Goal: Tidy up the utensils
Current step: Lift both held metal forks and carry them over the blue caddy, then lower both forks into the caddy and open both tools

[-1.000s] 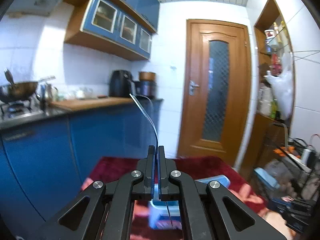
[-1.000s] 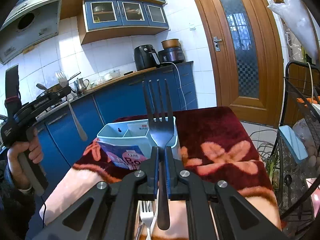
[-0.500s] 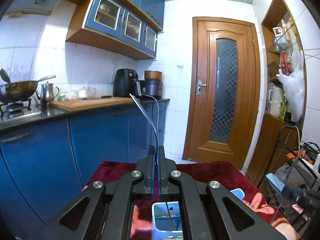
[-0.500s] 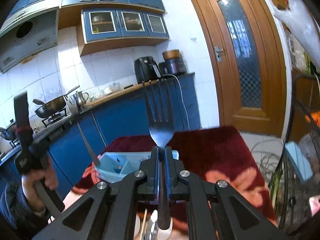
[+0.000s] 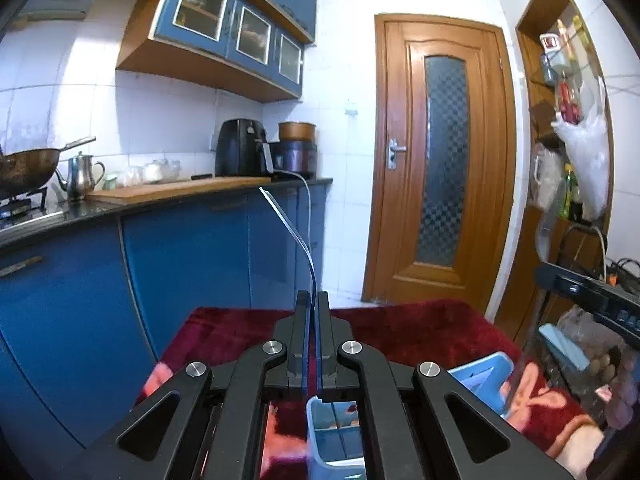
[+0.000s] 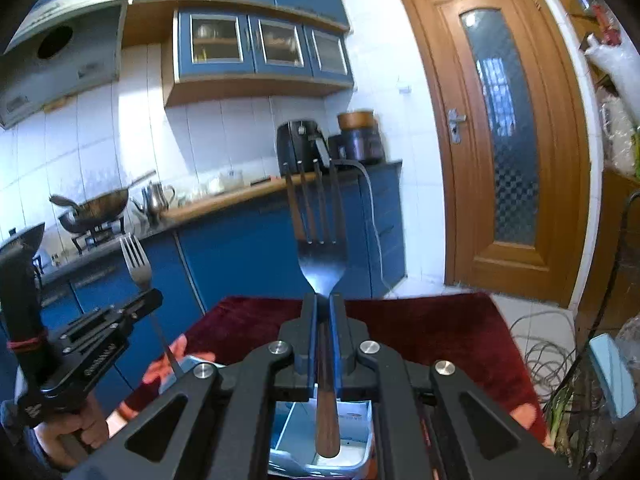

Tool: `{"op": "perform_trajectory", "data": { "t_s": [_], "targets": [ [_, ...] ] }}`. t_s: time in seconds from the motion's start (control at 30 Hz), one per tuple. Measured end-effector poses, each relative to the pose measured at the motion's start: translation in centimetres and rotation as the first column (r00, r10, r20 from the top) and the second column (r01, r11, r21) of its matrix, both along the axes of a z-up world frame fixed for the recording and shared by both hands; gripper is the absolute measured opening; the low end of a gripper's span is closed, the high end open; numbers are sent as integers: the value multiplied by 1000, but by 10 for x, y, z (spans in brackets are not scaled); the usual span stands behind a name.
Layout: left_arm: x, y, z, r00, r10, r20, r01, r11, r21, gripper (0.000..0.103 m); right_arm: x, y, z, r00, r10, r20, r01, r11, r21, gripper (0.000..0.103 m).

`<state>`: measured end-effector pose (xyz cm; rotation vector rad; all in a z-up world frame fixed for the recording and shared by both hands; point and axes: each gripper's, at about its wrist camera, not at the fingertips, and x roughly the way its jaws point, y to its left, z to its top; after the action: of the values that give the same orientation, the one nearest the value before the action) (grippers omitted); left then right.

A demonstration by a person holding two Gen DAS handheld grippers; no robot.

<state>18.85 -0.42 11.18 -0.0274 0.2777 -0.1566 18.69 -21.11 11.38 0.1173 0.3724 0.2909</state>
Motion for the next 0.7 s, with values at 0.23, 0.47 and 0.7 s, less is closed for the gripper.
{"op": "perform_trajectory", "data": {
  "t_s": [0.23,0.47,0.7],
  "targets": [
    [12,-4,-25,998,-39,-55,37,999,-22,1,14,10,-26,998,47,-42,-49,997,-51,8],
    [23,-5,-45,989,-81,-124,73,995,-74,2,19,19,-37,994,79,-71,-84,994,-70,8],
    [29,-9,-54,986,-75,-146,68,996,-57,5,24,18,-47,994,74,-78,-79,995,-64,8]
  ]
}}
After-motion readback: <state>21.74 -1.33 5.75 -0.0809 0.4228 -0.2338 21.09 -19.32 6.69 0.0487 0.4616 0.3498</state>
